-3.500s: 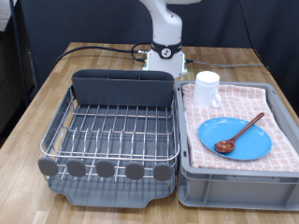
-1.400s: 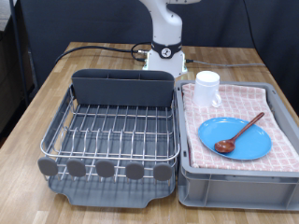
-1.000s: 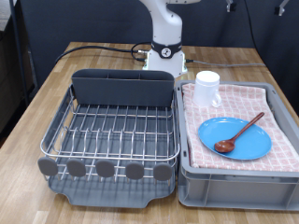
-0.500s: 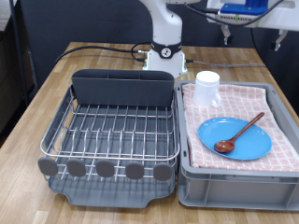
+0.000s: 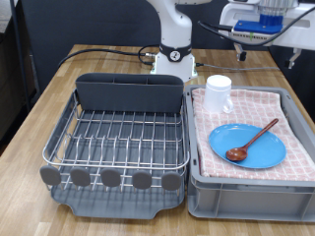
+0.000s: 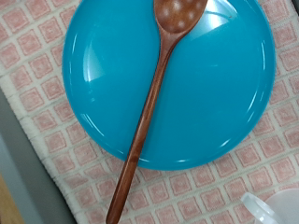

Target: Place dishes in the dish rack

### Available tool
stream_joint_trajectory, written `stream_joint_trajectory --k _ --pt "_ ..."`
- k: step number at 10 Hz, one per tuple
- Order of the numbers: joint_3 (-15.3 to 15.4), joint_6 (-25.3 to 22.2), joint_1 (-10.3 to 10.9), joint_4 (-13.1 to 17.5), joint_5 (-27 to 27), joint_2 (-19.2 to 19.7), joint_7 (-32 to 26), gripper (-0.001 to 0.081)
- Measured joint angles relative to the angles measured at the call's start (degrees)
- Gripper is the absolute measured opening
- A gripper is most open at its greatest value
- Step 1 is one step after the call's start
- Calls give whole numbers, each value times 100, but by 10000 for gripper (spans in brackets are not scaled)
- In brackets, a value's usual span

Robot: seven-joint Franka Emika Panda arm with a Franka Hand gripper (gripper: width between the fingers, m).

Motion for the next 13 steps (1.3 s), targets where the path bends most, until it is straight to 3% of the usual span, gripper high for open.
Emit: stream_joint_trajectory --k 3,6,10,13 --pt "201 985 49 -421 -607 342 926 802" --pt "171 1809 58 -687 -964 806 1316 802" --pt "-51 2470 76 -691 -1653 1461 1804 802" --pt "-332 2902 214 -662 -2175 1861 2295 802"
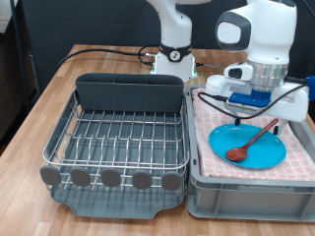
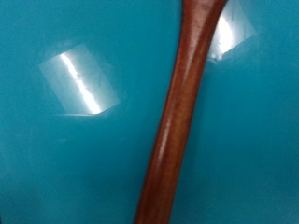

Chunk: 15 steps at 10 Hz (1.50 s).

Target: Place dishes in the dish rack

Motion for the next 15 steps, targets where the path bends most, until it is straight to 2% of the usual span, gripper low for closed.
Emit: stream_joint_trajectory --k 3,4,5,6,7,8,9,10,11,12,15 --pt "-157 38 164 104 -78 243 359 802" --pt "-180 -79 216 172 -78 299 466 802" --pt "-185 -303 272 265 -72 324 562 716" --pt "-183 -500 325 365 -67 345 627 522" --pt "-181 -614 365 445 -65 365 677 522" --pt "-175 -676 386 497 -61 381 697 322" --pt "-164 -706 389 537 -58 393 704 322" --pt "-155 -713 389 562 -58 403 711 140" --pt "-150 -709 390 576 -57 405 724 140" --pt "-146 -694 390 578 -57 405 751 77" --pt "-30 -786 340 541 220 217 688 77"
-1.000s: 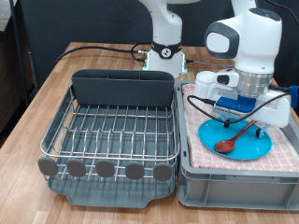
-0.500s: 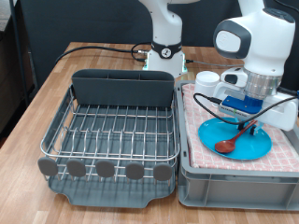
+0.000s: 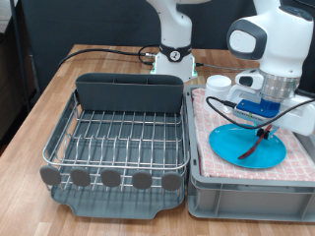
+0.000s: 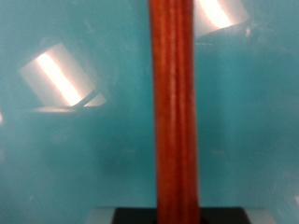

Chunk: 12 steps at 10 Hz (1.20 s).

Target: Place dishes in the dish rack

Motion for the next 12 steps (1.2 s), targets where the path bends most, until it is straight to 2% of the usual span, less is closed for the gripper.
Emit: stream_joint_trajectory --k 3,5,6,9,12 --pt "152 -531 -105 -172 650 -626 -444 77" --pt "166 -668 -176 -363 1146 -1058 -940 76" --pt "159 -668 -213 -492 1460 -1271 -1272 71" --pt "68 -658 -255 -940 2881 -1915 -2300 71" --pt "-109 -937 -253 -1346 3750 -2547 -2505 71"
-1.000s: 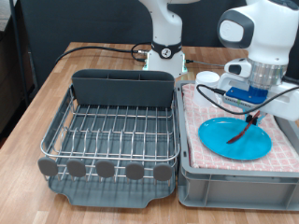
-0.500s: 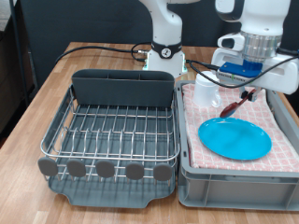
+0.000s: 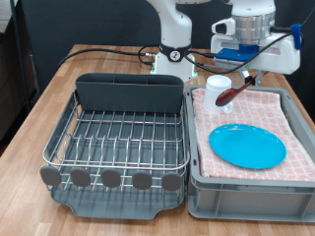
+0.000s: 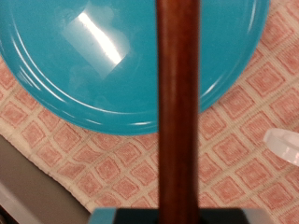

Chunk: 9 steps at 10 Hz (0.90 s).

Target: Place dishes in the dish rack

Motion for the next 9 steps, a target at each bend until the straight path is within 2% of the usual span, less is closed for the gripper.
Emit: stream_joint_trajectory --k 4,6,7,9 --pt "-216 -112 -14 -642 340 -878 314 71" --pt "-217 -69 -34 -648 338 -848 476 71" --pt "-237 -66 -124 -716 339 -903 826 71" --pt "-269 -537 -439 -873 147 -1206 1466 71"
